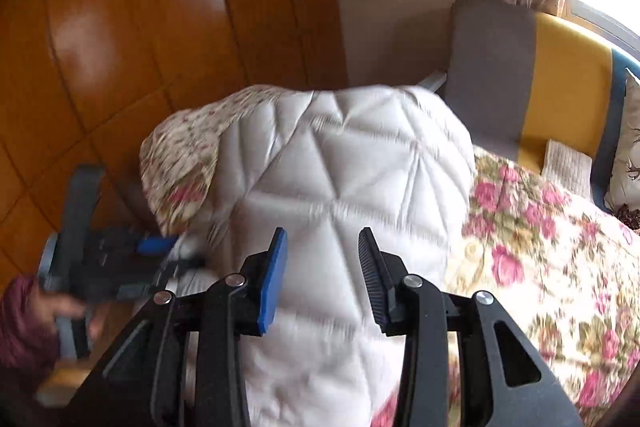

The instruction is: Fold large clothes

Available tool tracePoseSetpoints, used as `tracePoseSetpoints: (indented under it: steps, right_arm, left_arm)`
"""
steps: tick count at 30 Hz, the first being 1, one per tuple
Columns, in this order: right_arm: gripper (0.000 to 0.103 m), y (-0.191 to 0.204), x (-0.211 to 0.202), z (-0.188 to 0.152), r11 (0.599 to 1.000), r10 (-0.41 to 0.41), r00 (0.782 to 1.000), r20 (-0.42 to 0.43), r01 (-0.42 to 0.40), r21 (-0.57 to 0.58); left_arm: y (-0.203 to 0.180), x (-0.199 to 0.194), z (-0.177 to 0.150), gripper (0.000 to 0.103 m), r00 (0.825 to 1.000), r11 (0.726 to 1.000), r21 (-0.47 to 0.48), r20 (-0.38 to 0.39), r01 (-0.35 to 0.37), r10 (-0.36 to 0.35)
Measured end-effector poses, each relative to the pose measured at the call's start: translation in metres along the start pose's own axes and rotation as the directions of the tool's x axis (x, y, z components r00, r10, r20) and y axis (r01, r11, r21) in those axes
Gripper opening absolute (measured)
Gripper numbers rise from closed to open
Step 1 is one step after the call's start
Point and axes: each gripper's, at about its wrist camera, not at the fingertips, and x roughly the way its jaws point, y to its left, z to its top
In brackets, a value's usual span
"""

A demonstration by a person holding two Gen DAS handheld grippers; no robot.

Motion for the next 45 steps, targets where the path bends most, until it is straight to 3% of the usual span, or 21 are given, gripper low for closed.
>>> tracePoseSetpoints:
  steps: [2,4,7,11,14,16,17,22,28,34,45]
  right_arm:
    - [0.039,-0.008,0.024,0.019,0.999,-0.031,0.999,-0.023,0.031,-0.016]
    - [0.042,-0.002,0.056,0.034,0.997,-0.073,0.995,-0.066,0.071,-0.031]
    - [0.045,-0.007,0.110,0.040,0.989,-0.146,0.973,-0.177,0.142,-0.035]
    - [0.047,-0.010,0.143,0.020,0.981,-0.193,0.960,-0.204,0.190,-0.033]
    - [0.050,-0.013,0.134,0.017,0.985,-0.170,0.970,-0.177,0.171,-0.009]
    - [0.074,-0.018,0.116,0.016,0.990,-0.135,0.980,-0.143,0.138,0.010]
    - [0.078,-0.020,0.104,0.014,0.992,-0.121,0.985,-0.124,0.125,0.022]
    - [0.087,-0.021,0.056,-0.009,0.993,-0.104,0.992,-0.075,0.108,0.054]
    - [0.094,-0.026,0.022,-0.054,0.985,-0.097,0.991,-0.096,0.110,0.131]
    - [0.101,-0.045,0.024,-0.087,0.949,0.020,0.992,-0.126,0.021,0.315]
    - [0.101,-0.067,0.041,-0.098,0.902,0.180,0.972,-0.150,-0.102,0.419]
  left_arm:
    - [-0.001,0.000,0.000,0.052,0.999,0.999,0.028,0.023,-0.028,0.027]
    - [0.000,0.006,-0.002,0.065,0.997,0.997,0.040,0.033,-0.066,0.065]
    - [0.009,0.021,-0.008,0.065,0.999,0.999,0.007,0.006,-0.038,0.038]
    - [0.023,0.033,-0.010,0.065,1.000,0.999,-0.043,0.002,0.022,-0.022]
    - [0.027,0.030,-0.008,0.065,0.999,0.998,-0.037,0.006,0.048,-0.048]
    - [0.026,0.025,-0.008,0.065,0.998,0.998,-0.022,0.016,0.057,-0.057]
    - [0.025,0.023,-0.008,0.065,0.998,0.998,-0.020,0.018,0.058,-0.058]
    - [0.023,0.009,-0.007,0.065,0.998,0.998,-0.025,0.040,0.051,-0.050]
    - [0.019,0.001,-0.011,0.077,0.999,1.000,0.000,0.045,0.023,-0.023]
    - [0.017,0.007,-0.014,0.089,1.000,1.000,0.018,0.024,0.005,-0.005]
    - [0.024,0.016,-0.019,0.090,0.997,0.998,0.017,0.035,0.066,-0.067]
